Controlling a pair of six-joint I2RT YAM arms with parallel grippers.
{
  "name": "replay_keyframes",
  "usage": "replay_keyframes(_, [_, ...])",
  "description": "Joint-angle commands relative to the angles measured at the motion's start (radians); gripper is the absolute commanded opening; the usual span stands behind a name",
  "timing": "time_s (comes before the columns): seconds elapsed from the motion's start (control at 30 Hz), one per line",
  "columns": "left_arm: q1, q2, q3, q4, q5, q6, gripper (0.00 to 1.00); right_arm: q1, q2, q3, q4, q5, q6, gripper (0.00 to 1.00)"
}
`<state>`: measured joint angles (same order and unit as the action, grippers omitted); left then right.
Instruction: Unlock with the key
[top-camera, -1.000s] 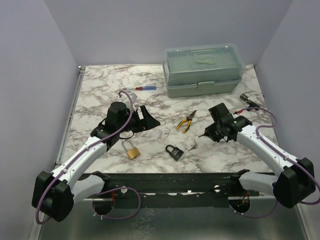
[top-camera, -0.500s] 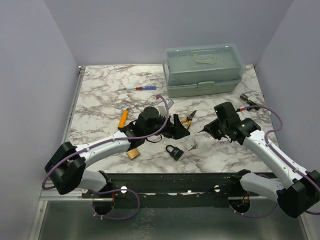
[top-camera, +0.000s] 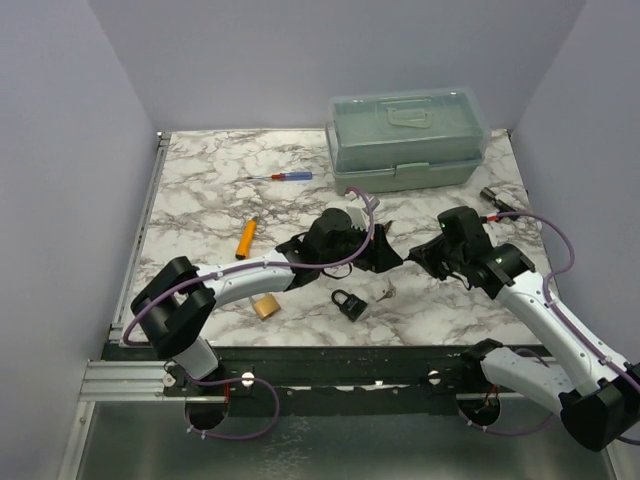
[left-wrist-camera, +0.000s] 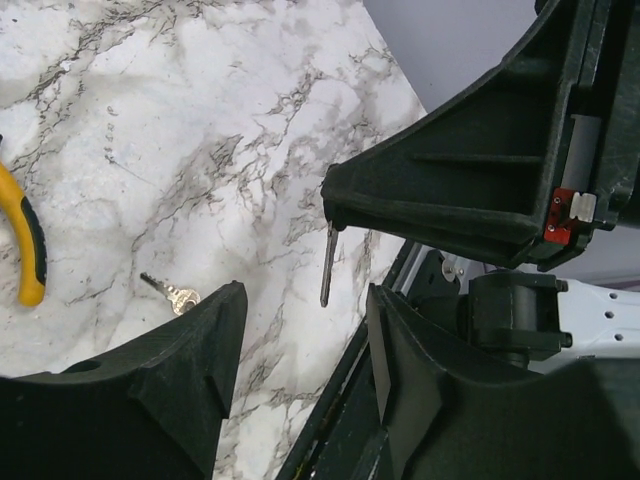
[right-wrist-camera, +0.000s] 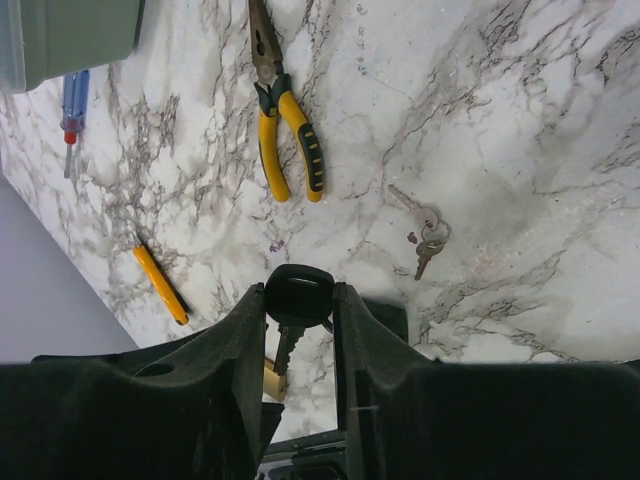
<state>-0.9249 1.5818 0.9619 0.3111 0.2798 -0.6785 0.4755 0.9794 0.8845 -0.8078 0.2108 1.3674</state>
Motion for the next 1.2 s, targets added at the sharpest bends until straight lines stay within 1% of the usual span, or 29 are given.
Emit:
replay_keyframes(0.0, [-0.011,0.032,0.043,0.047,-0.001,0.019,0.54,-0.006,-0.019,0.008,-0.017,-0.022,-0.014,0.00])
replay_keyframes(0.17, [-0.018,0.056,0.059,0.062,0.013,0.016,0.46,-0.006,-0.022,0.008,-0.011,-0.026,-0.019,0.00])
replay_keyframes(0.37, [-0.019,0.068,0.064,0.062,0.032,0.016,0.43,-0.006,-0.030,0.011,-0.011,-0.025,-0.024,0.00])
replay_keyframes(0.5, [-0.019,0.069,0.060,0.062,0.039,0.017,0.37,-0.006,-0.034,0.010,-0.010,-0.028,-0.024,0.00])
replay_keyframes(0.6, [-0.019,0.075,0.067,0.066,0.052,0.012,0.24,-0.007,-0.036,0.008,-0.007,-0.032,-0.025,0.00])
replay_keyframes(0.7, [-0.019,0.086,0.077,0.066,0.076,0.014,0.04,-0.007,-0.036,0.008,-0.004,-0.037,-0.024,0.00])
replay_keyframes(0.73, [-0.020,0.088,0.079,0.066,0.081,0.014,0.00,-0.006,-0.037,0.007,-0.002,-0.038,-0.024,0.00])
replay_keyframes(0.9, [-0.019,0.076,0.077,0.068,0.086,0.013,0.00,-0.007,-0.059,0.002,0.022,-0.038,-0.032,0.01])
replay_keyframes(0.93, [-0.019,0.067,0.075,0.068,0.083,0.016,0.00,-0.006,-0.064,0.001,0.026,-0.037,-0.038,0.07])
replay_keyframes(0.97, [-0.019,0.056,0.069,0.067,0.077,0.022,0.00,-0.006,-0.071,0.001,0.030,-0.035,-0.045,0.21])
replay_keyframes(1.0, [-0.019,0.042,0.062,0.065,0.071,0.029,0.00,-0.006,-0.079,0.002,0.037,-0.031,-0.056,0.36])
replay_keyframes(1.07, [-0.019,0.010,0.046,0.060,0.050,0.051,0.00,-0.006,-0.099,0.003,0.052,-0.027,-0.089,0.59])
replay_keyframes(1.1, [-0.019,-0.007,0.038,0.053,0.037,0.064,0.00,-0.006,-0.111,0.002,0.061,-0.026,-0.108,0.68])
replay_keyframes(1.13, [-0.019,-0.023,0.030,0.043,0.023,0.081,0.00,-0.006,-0.123,0.002,0.073,-0.025,-0.132,0.74])
replay_keyframes(1.17, [-0.019,-0.039,0.025,0.029,0.011,0.103,0.00,-0.006,-0.138,0.002,0.090,-0.030,-0.160,0.78])
